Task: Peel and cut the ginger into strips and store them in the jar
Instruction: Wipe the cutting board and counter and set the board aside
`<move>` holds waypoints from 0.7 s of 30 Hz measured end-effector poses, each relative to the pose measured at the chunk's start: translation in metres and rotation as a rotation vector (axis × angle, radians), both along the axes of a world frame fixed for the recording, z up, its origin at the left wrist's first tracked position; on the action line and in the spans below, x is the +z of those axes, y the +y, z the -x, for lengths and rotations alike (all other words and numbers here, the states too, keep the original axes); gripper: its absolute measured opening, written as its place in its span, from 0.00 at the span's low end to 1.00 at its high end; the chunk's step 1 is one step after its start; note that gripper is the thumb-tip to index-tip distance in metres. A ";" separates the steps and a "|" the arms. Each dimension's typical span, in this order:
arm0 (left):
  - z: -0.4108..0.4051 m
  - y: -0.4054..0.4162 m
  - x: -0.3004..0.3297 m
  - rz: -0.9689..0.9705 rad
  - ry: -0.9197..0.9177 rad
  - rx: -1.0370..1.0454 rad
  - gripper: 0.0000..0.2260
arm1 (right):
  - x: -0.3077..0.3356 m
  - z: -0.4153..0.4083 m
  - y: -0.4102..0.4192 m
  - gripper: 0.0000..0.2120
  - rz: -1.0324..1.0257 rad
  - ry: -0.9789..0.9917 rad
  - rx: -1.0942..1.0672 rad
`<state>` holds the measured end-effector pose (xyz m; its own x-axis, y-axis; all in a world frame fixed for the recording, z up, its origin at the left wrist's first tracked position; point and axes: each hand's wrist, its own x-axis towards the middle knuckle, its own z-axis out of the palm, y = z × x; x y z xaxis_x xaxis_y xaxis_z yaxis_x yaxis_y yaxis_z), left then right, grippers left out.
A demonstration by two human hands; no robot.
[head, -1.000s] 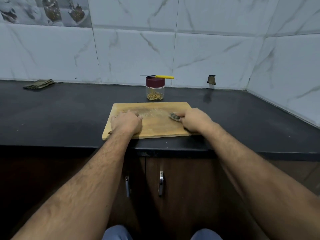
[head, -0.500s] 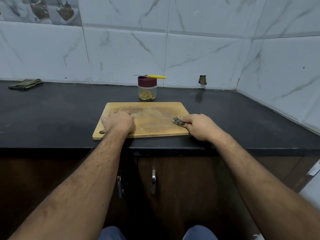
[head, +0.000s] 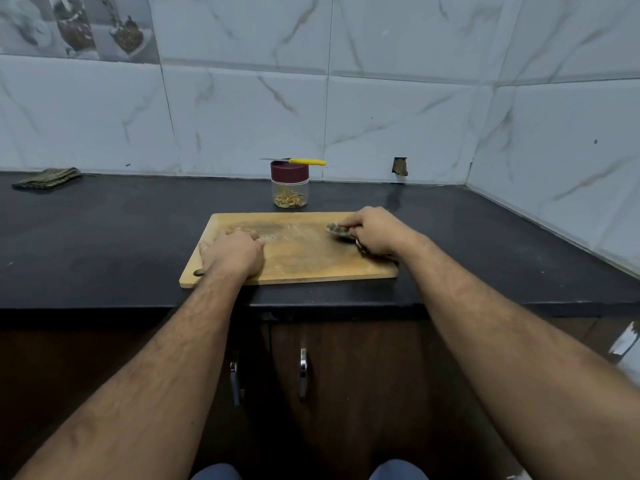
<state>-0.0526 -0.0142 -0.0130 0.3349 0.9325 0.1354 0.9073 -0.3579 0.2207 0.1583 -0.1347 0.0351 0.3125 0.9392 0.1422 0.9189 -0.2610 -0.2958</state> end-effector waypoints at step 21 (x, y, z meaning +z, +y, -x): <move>0.001 -0.004 0.002 0.012 -0.021 -0.005 0.19 | 0.000 0.032 -0.037 0.19 -0.199 0.086 -0.033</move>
